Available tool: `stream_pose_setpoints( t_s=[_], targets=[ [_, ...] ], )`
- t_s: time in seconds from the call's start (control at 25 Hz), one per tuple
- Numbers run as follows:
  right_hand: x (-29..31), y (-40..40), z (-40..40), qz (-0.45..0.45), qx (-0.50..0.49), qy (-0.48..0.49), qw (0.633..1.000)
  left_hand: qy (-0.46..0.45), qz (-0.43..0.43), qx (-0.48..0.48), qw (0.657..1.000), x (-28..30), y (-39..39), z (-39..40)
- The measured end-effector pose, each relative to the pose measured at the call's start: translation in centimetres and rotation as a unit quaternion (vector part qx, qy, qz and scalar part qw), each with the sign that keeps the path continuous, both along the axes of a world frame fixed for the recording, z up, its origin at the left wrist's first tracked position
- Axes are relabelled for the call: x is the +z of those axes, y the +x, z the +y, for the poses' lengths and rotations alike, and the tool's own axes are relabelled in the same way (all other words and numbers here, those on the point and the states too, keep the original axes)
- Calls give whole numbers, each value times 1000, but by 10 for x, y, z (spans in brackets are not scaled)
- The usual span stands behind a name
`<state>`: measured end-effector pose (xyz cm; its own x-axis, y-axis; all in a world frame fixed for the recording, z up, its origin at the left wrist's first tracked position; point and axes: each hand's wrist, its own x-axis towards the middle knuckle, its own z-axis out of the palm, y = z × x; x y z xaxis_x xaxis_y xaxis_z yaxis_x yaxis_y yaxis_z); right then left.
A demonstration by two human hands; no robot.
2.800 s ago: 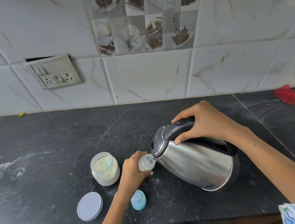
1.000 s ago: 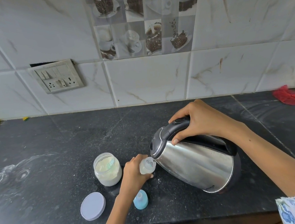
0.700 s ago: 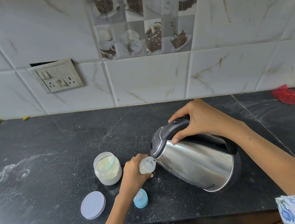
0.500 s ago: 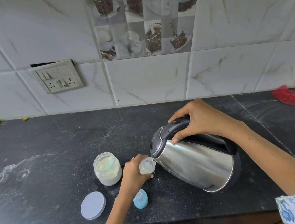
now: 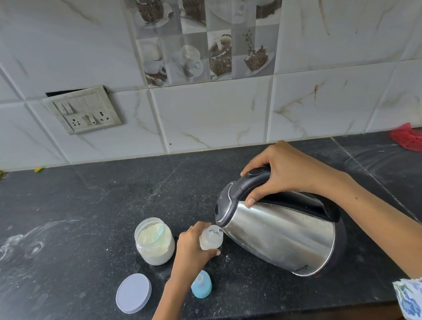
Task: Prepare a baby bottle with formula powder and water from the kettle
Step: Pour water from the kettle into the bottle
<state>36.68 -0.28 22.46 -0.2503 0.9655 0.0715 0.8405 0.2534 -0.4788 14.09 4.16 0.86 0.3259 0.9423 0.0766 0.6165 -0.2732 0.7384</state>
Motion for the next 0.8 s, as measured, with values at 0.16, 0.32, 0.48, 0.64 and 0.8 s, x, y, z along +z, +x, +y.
stream_pose_setpoints(
  t_s=[0.16, 0.32, 0.48, 0.64, 0.8],
  targets=[
    [-1, 0, 0, -3, 6, 2, 1000, 4, 0, 0, 1000, -2, -1, 0],
    [-2, 1, 1, -6, 9, -1, 1000, 6, -4, 0, 1000, -2, -1, -1],
    [-2, 1, 2, -6, 11, -1, 1000, 5, -3, -2, 1000, -4, -1, -1],
    [-3, 3, 0, -1, 5, 4, 1000, -5, -18, 1, 1000, -7, -1, -1],
    [-3, 4, -3, 10, 2, -3, 1000, -15, -51, 4, 999, -6, 1, -3]
  ],
)
